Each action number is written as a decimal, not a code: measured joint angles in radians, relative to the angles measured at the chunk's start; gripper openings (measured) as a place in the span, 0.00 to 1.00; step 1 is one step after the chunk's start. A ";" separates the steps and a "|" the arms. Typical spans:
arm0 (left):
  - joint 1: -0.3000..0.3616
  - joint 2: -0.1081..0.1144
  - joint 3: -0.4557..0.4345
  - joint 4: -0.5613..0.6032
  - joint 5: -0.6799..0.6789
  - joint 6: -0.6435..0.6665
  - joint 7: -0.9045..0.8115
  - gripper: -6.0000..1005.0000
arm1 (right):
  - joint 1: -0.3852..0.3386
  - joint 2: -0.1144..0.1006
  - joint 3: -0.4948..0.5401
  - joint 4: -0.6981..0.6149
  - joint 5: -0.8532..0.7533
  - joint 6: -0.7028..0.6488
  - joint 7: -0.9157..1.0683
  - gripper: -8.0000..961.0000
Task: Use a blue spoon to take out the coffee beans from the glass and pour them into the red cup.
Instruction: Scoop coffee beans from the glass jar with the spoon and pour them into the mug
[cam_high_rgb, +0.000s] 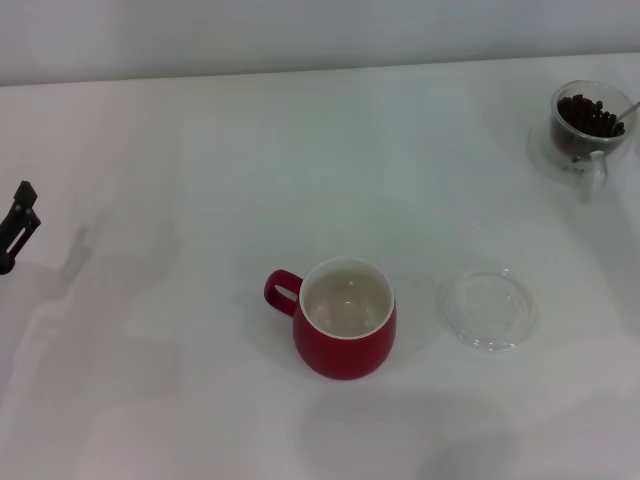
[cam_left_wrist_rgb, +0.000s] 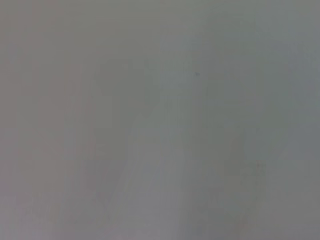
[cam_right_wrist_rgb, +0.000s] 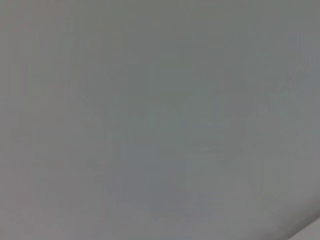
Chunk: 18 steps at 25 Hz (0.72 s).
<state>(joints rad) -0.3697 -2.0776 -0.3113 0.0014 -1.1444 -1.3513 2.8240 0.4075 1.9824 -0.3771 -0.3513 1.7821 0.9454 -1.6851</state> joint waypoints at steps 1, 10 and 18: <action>0.000 0.000 0.000 0.000 0.000 0.000 0.000 0.86 | -0.001 0.001 0.000 0.000 0.000 -0.001 0.007 0.16; 0.000 -0.001 0.000 0.003 0.000 0.000 0.000 0.86 | 0.001 0.007 0.002 0.002 0.006 -0.024 0.049 0.16; 0.000 -0.001 0.002 0.003 0.001 0.000 0.000 0.86 | 0.004 0.013 0.003 0.014 0.060 -0.033 0.053 0.16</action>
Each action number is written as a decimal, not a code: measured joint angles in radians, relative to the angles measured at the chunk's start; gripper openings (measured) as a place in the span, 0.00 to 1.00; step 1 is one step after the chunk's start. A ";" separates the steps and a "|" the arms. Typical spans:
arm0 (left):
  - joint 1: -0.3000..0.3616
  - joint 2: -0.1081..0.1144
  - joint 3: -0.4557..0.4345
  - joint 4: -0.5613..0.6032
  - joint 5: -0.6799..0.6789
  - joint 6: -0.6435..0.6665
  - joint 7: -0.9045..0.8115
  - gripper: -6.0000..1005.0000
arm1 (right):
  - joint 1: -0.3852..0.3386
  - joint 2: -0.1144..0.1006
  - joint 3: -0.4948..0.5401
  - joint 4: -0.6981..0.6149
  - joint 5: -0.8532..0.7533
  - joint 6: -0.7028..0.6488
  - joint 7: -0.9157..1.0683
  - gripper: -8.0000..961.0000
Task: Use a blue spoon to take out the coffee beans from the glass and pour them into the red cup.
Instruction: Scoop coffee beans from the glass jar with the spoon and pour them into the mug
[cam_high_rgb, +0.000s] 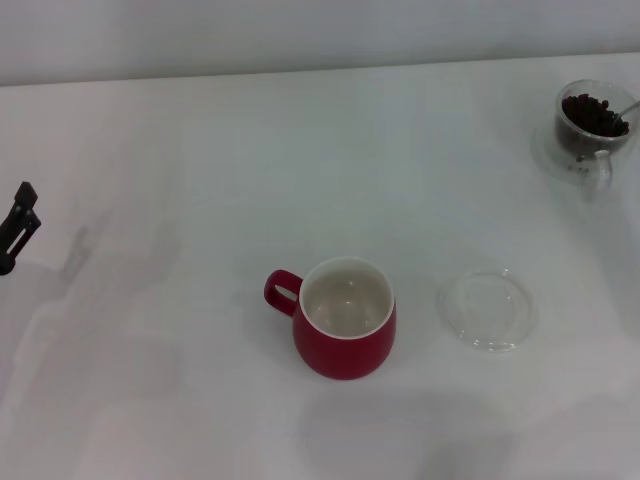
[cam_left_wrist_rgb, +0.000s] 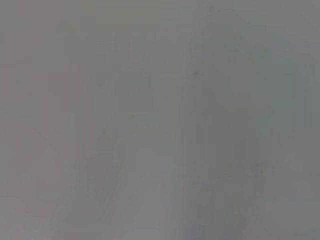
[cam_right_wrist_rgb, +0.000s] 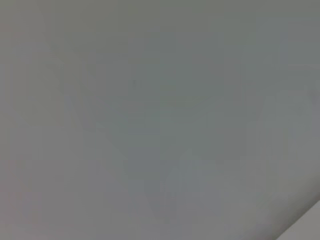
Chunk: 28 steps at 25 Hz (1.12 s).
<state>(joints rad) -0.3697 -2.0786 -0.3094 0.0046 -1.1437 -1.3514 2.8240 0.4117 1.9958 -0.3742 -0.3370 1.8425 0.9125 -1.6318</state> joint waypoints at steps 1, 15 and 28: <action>0.000 0.000 -0.001 0.001 0.000 0.000 0.000 0.86 | -0.002 0.001 0.000 0.001 0.009 0.001 0.003 0.16; -0.007 0.000 -0.002 0.001 -0.001 0.000 0.000 0.86 | 0.002 -0.014 -0.002 0.055 0.031 0.001 0.054 0.16; -0.014 0.000 -0.002 -0.001 -0.001 0.002 0.000 0.86 | -0.003 -0.011 0.000 0.073 0.084 -0.017 0.076 0.16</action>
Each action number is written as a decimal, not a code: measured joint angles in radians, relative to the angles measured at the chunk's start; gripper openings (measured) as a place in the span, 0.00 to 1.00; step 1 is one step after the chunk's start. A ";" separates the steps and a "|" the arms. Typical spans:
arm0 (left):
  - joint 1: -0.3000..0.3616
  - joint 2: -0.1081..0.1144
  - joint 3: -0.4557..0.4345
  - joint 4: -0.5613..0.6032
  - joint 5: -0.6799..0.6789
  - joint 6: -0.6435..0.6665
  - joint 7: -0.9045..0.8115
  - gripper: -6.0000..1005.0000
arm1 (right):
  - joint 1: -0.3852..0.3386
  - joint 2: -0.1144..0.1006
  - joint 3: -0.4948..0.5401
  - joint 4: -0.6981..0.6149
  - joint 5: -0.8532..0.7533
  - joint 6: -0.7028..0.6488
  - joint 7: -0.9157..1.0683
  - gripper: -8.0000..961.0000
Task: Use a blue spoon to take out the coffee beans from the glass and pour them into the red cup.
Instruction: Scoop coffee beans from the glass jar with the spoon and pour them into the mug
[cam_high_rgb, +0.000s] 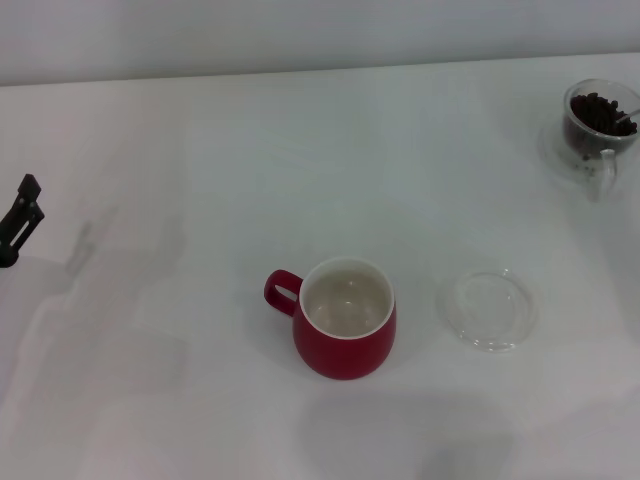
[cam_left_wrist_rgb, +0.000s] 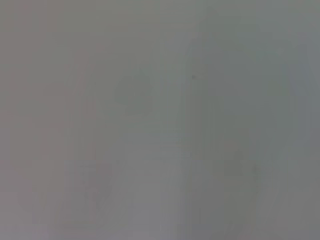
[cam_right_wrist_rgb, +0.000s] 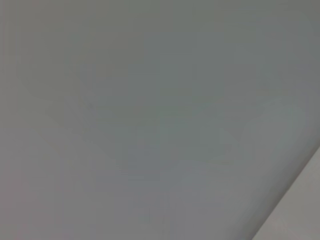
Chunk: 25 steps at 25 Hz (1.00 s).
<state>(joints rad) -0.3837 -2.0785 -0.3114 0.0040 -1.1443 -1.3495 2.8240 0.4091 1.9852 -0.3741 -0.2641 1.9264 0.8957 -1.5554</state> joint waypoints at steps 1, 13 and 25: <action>0.000 0.000 0.000 -0.001 0.000 0.003 0.000 0.86 | 0.000 -0.001 0.000 0.006 0.006 0.000 0.000 0.16; -0.009 0.000 0.000 -0.002 0.000 0.026 0.000 0.86 | 0.005 -0.007 0.001 0.031 0.038 -0.002 0.022 0.16; -0.013 0.000 0.000 -0.004 0.000 0.035 0.000 0.86 | 0.005 -0.009 0.001 0.030 0.061 -0.004 0.025 0.16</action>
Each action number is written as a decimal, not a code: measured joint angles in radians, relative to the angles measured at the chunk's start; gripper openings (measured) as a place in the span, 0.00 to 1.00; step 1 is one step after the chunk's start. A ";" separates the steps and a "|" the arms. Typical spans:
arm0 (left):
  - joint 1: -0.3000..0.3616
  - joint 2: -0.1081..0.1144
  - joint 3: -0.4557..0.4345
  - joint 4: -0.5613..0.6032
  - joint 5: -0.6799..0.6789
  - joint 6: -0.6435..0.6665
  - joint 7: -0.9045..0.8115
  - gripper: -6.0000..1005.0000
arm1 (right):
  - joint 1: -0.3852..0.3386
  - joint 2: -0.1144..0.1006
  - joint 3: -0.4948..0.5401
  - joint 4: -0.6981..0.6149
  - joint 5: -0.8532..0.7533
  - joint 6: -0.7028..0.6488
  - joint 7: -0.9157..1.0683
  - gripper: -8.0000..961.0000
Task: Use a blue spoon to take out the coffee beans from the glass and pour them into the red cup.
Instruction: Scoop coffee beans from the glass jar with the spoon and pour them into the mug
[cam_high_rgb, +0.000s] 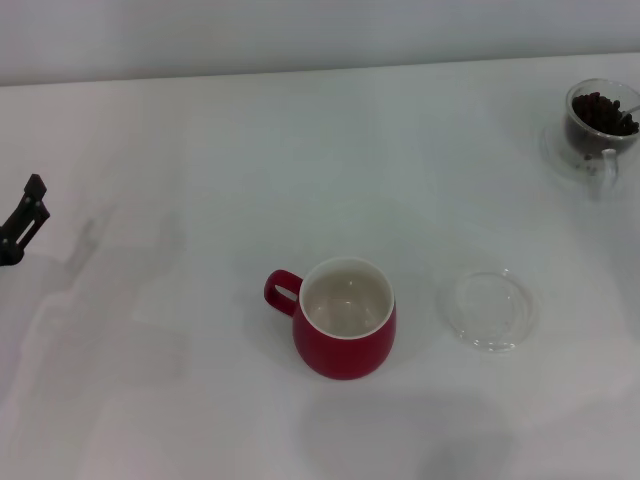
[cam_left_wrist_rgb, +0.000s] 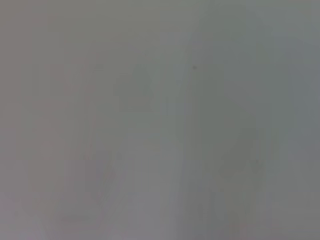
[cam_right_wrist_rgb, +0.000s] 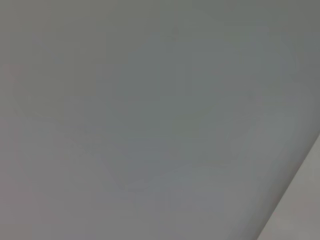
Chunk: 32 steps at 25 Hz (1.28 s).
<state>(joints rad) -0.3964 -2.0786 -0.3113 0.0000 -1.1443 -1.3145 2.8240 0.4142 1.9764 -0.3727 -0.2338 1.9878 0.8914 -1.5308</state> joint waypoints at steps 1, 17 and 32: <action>0.000 0.000 0.000 0.000 0.000 0.000 0.000 0.86 | 0.000 0.000 0.000 0.000 0.001 -0.001 0.000 0.16; -0.006 0.000 0.000 -0.002 0.000 0.002 0.000 0.86 | -0.003 -0.011 0.009 -0.004 0.009 0.009 0.028 0.16; -0.006 -0.002 0.000 -0.001 0.000 0.004 0.000 0.86 | -0.013 -0.020 0.011 0.000 0.016 0.013 0.075 0.16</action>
<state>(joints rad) -0.4028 -2.0801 -0.3113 -0.0015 -1.1443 -1.3101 2.8240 0.4013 1.9567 -0.3619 -0.2339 2.0035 0.9043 -1.4557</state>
